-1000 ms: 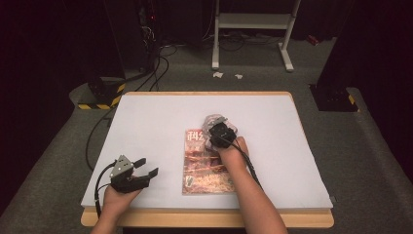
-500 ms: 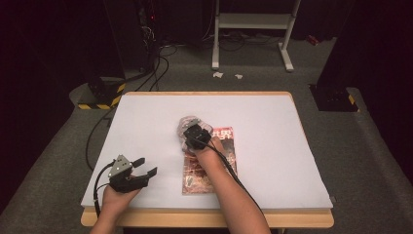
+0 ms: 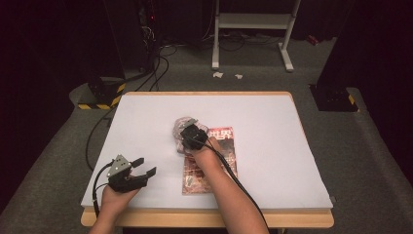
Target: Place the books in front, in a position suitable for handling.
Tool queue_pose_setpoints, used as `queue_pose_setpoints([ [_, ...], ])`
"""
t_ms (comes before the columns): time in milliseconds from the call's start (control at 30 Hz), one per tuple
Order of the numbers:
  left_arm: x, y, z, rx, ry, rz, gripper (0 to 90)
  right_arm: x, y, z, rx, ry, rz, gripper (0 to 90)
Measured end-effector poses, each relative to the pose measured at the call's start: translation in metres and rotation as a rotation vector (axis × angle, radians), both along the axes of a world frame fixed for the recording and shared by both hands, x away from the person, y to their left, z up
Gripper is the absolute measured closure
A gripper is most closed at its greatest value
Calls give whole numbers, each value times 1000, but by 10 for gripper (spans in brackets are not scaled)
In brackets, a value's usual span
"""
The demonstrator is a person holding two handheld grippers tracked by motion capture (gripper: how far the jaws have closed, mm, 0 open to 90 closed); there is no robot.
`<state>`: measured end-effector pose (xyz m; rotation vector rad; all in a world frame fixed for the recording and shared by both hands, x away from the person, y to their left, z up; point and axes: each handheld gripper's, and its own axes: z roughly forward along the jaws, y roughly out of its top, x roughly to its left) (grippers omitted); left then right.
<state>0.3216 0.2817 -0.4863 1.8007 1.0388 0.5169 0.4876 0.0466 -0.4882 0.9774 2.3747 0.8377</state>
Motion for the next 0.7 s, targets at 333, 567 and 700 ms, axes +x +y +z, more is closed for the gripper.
queue_pose_setpoints([
  [333,1,-4,-2,17,7,-8,329,5,-40,1,-13,-10,-73,606],
  [567,1,-9,-5,39,11,-20,329,11,-85,1,-6,-11,-161,606],
  [700,1,-10,-6,41,14,-19,329,11,-108,1,6,-10,-203,606],
])
